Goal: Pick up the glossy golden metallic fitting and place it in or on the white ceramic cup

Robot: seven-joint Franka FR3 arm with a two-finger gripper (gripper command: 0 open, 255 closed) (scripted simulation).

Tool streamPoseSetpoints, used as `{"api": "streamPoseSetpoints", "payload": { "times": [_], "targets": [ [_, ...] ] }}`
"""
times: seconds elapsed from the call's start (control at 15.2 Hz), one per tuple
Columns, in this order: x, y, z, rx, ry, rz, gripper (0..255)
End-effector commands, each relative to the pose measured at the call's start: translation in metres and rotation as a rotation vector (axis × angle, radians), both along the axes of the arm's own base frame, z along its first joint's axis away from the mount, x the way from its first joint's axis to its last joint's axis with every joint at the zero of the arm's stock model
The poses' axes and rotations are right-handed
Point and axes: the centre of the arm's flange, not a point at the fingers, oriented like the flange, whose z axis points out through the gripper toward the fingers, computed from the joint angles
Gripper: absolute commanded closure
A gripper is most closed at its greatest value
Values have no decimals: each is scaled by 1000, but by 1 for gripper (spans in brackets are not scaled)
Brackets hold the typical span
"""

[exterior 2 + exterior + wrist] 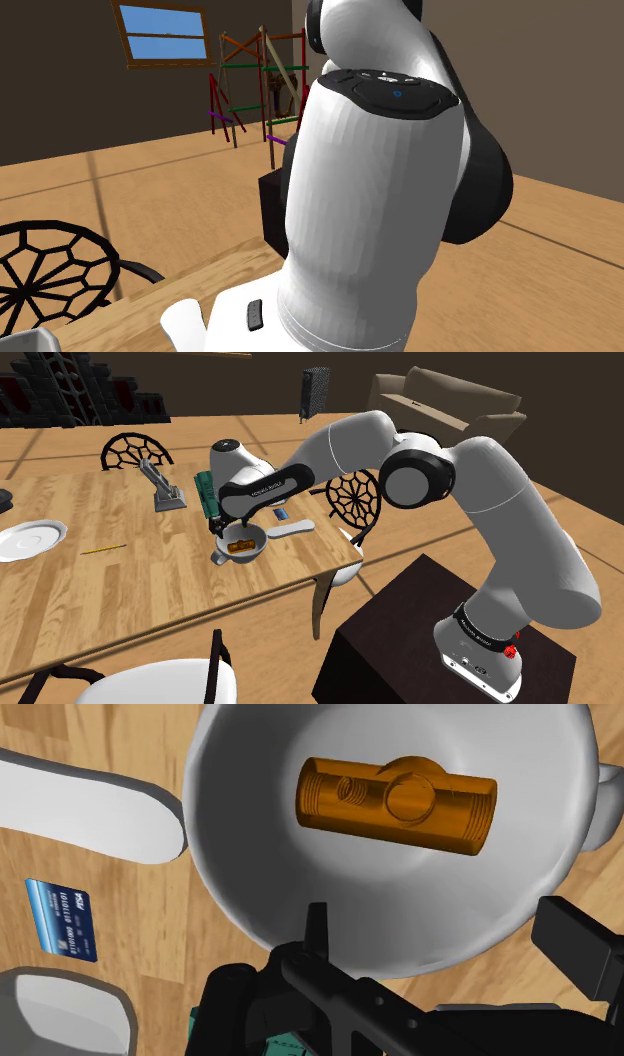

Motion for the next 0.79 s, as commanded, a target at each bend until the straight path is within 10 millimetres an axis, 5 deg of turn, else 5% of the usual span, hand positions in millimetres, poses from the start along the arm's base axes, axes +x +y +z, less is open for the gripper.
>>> {"api": "streamPoseSetpoints", "payload": {
  "times": [0.0, 0.2, 0.73],
  "targets": [
    [-2, 1, 13, 0, 0, 0, 0],
    [-7, 2, 49, 0, 0, 0, 0],
    [-7, 2, 49, 0, 0, 0, 0]
  ]
}}
